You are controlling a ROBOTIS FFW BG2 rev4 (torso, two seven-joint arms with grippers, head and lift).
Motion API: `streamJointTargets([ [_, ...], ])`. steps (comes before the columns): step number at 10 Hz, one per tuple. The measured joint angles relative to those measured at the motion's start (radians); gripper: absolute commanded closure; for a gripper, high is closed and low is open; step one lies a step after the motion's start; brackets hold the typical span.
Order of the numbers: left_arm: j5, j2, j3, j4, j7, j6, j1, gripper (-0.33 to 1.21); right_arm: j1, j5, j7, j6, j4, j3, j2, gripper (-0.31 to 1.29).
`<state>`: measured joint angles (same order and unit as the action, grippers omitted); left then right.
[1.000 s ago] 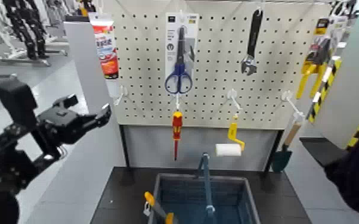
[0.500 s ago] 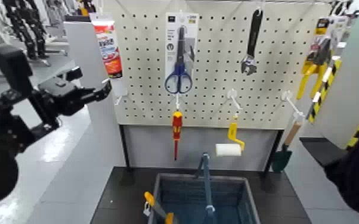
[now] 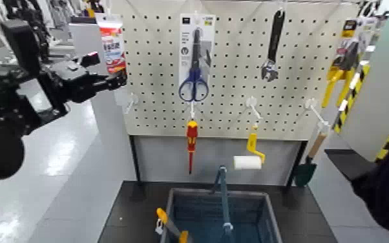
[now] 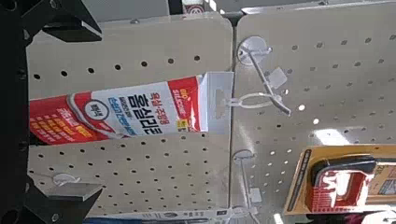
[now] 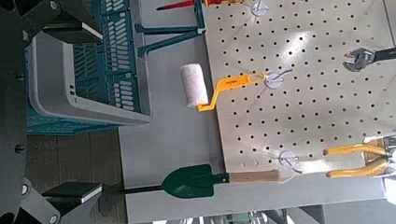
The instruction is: Put the red glue tube into the crate.
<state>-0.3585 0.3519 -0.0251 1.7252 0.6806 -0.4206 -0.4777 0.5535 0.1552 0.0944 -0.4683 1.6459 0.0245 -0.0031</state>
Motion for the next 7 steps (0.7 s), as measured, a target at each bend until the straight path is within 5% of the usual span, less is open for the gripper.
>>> streamJointTargets([
  [3,-0.018,0.013,0.021,-0.046,0.044,-0.006,-0.044,0.29,-0.005,0.003,0.007,0.005,0.0,0.001,0.0,0.17],
  [4,-0.019,0.013,0.023,-0.053,0.053,-0.008,-0.047,0.43,-0.006,0.003,0.008,0.007,0.0,0.001,0.0,0.17],
  [5,-0.019,0.014,0.024,-0.057,0.058,-0.012,-0.049,0.88,-0.006,0.003,0.009,0.009,0.0,0.001,0.0,0.17],
  [7,-0.017,0.019,0.031,-0.063,0.07,-0.018,-0.06,1.13,-0.006,0.004,0.011,0.01,0.001,0.0,0.0,0.17],
])
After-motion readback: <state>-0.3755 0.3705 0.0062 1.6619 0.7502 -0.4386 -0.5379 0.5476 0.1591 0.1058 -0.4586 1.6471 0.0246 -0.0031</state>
